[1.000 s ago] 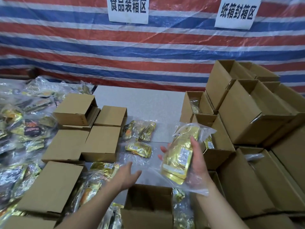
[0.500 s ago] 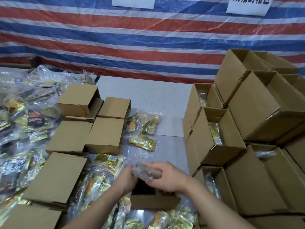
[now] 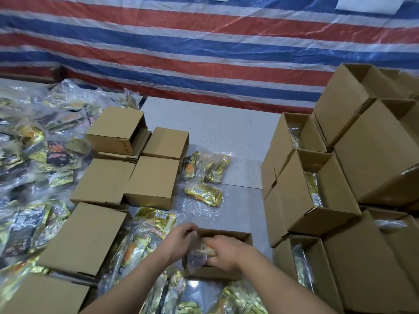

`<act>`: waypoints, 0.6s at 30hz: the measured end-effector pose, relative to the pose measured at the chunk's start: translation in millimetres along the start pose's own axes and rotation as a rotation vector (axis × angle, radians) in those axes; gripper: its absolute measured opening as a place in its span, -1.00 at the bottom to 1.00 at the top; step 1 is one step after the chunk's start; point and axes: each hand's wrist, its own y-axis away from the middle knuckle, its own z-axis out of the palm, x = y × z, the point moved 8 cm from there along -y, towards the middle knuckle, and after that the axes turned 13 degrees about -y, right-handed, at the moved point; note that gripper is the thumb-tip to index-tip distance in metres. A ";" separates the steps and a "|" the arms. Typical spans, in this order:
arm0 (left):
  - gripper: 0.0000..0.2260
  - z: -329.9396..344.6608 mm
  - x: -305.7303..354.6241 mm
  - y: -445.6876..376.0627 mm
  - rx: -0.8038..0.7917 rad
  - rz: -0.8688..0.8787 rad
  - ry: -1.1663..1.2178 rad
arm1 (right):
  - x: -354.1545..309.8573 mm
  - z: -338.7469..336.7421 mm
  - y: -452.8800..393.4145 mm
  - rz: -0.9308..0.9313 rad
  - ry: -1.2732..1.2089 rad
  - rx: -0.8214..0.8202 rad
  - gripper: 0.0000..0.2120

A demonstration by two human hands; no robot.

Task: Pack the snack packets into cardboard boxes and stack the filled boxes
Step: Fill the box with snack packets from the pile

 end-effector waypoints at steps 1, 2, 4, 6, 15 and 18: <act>-0.84 1.6 1.7 -1.6 0.002 0.009 -0.014 | 6.6 5.3 -6.2 0.038 0.062 -0.005 -0.44; -0.84 3.4 3.0 -3.3 0.011 0.017 -0.019 | 12.3 10.8 -11.0 0.070 0.081 -0.013 -0.38; -0.85 4.9 3.6 -4.5 0.045 0.017 -0.037 | 22.2 20.6 -17.8 0.115 -0.045 -0.029 -0.30; -0.85 5.1 0.9 -5.5 0.063 0.002 -0.054 | 28.5 24.4 -18.4 0.168 -0.264 -0.048 -0.29; -0.86 5.6 -4.8 -9.4 0.038 -0.059 -0.067 | 39.4 30.7 -23.2 0.401 -0.245 -0.201 -0.53; -0.85 8.5 -5.7 -9.1 0.032 -0.052 -0.086 | 40.3 46.2 -26.1 0.487 -0.463 -0.257 -0.57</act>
